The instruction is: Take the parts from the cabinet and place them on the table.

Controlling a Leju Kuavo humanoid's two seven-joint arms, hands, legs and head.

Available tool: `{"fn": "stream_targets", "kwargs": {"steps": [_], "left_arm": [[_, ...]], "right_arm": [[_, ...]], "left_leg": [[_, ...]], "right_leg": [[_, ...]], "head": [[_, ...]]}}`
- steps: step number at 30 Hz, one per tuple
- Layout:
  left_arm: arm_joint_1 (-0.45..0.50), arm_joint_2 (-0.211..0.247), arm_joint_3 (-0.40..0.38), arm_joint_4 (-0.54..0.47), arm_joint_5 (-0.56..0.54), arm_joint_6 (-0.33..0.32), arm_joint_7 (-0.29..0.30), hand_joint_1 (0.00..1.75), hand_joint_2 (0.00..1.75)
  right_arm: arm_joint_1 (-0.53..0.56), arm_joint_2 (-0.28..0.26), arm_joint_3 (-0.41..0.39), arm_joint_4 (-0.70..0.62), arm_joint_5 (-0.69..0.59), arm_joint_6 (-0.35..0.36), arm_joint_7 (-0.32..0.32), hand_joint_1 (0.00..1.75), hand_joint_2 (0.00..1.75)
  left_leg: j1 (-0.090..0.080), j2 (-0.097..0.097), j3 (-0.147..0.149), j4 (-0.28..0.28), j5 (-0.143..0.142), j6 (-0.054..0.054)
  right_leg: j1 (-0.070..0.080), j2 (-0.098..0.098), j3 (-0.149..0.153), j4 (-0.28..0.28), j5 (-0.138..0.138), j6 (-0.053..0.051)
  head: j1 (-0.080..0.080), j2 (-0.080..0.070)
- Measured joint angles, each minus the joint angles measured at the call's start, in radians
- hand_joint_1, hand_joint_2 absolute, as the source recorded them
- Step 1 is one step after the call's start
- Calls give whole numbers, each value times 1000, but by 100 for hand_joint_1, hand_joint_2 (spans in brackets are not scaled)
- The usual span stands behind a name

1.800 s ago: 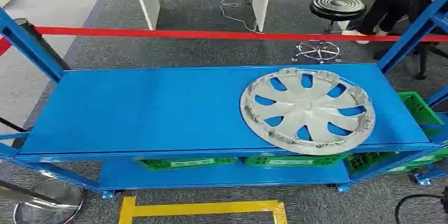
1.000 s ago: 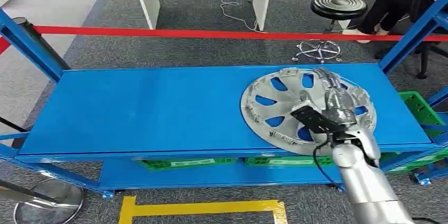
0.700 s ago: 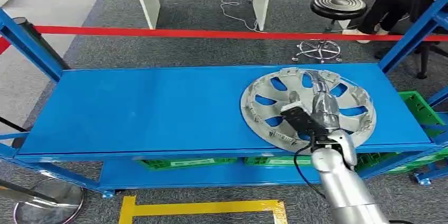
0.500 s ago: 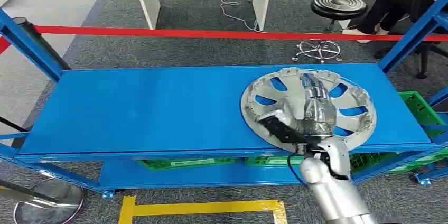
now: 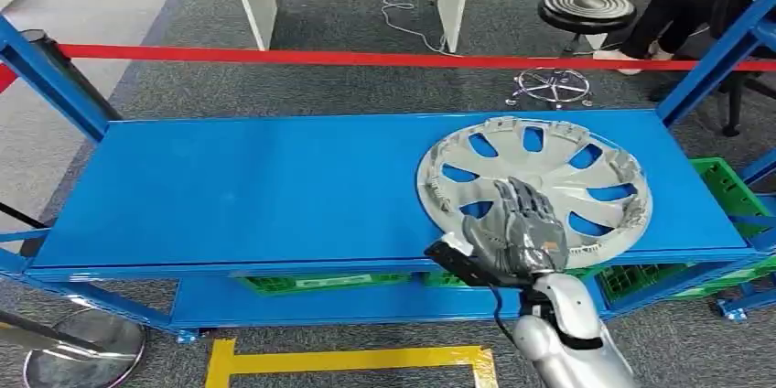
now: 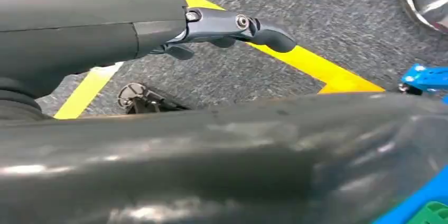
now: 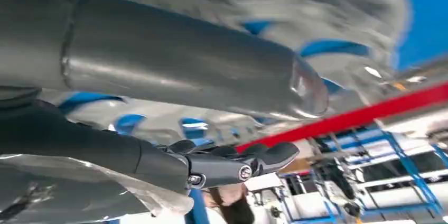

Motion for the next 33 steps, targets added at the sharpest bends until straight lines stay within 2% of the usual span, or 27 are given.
{"fn": "stream_targets", "kwargs": {"steps": [4,7,12,21,22,33], "left_arm": [[1,-2,1,-2,0,3,4,0,0],[2,-2,1,-2,-5,3,7,0,0],[2,-2,1,-2,-7,4,6,0,0],[2,-2,1,-2,-3,4,7,0,0],[2,-2,1,-2,-3,4,8,0,0],[4,-1,1,-2,9,2,10,0,0]], "right_arm": [[43,-29,2,-16,0,4,23,0,0],[59,-56,8,-19,-6,32,41,0,0],[69,-102,32,-18,21,55,65,0,0],[71,-153,61,-18,52,69,100,0,0],[70,-160,64,-18,55,71,103,0,175],[77,-230,67,-57,152,72,162,0,175]], "left_leg": [[0,0,-1,0,0,0],[0,0,-1,0,0,0],[0,0,-1,0,0,0],[0,0,-2,0,0,0],[0,0,-2,0,0,0],[0,0,-2,0,0,0]], "right_leg": [[0,0,-1,0,0,0],[0,0,-1,0,0,0],[0,0,-1,0,0,0],[0,0,-2,0,0,0],[0,0,-2,0,0,0],[0,0,-2,0,0,0]], "head": [[0,0],[0,0],[0,0],[0,0],[0,0],[0,0]]}}
